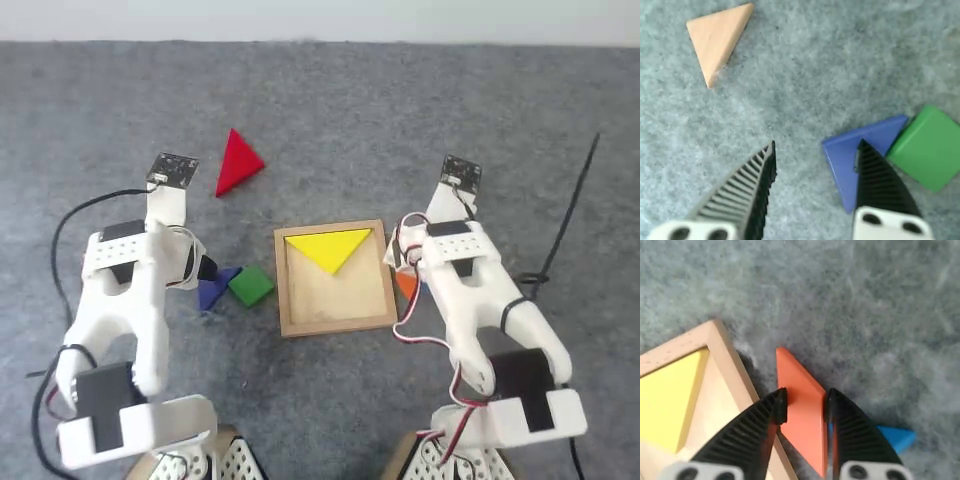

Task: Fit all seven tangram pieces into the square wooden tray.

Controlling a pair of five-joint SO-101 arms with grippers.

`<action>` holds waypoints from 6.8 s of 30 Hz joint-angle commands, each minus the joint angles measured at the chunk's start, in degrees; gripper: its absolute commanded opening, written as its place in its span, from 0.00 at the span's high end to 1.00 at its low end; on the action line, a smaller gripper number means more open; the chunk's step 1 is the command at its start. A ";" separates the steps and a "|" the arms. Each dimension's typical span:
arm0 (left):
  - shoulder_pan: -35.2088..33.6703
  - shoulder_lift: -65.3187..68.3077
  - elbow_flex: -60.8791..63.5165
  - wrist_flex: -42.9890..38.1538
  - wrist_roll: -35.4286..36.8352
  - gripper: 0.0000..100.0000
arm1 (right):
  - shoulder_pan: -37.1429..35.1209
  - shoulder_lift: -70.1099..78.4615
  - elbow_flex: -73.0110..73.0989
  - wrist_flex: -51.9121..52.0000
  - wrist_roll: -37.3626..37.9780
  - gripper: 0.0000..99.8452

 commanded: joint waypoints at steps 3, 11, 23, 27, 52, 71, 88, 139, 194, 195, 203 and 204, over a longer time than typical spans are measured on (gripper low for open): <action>-0.44 -1.49 -0.04 -0.62 0.44 0.76 | -1.19 0.92 -1.93 0.22 1.14 0.87; -0.53 -1.49 -0.04 -0.62 0.44 0.76 | -3.91 1.01 -5.01 5.05 1.14 0.89; -0.53 -1.49 -0.04 -0.62 0.44 0.76 | -3.74 0.92 -5.01 5.14 3.96 0.97; -0.53 -1.49 -0.04 -0.62 0.44 0.76 | -1.98 0.84 -5.36 5.32 5.19 0.98; -0.53 -1.49 -0.04 -0.62 0.44 0.76 | -1.54 -5.23 -5.71 13.05 8.88 0.99; -0.53 -1.49 0.04 -0.62 0.44 0.76 | -5.58 -16.31 -11.87 26.42 15.21 0.99; -0.53 -1.49 0.04 -0.62 0.44 0.76 | -13.14 -0.04 -15.65 14.81 15.21 0.99; -0.44 -1.49 0.57 -1.41 1.85 0.76 | -21.32 0.04 -15.91 14.99 16.70 0.93; -0.18 -1.49 0.75 -1.41 1.93 0.76 | -5.41 -34.24 -0.09 22.90 22.59 0.99; -0.26 -1.49 0.75 -1.41 1.93 0.76 | -3.12 -36.88 1.14 24.13 22.15 0.99; -0.44 -1.49 0.84 -1.41 1.67 0.76 | 3.30 -42.07 13.36 21.49 18.20 0.76; -0.53 -1.49 0.84 -1.41 1.67 0.76 | 3.30 -42.07 15.03 19.82 18.90 0.75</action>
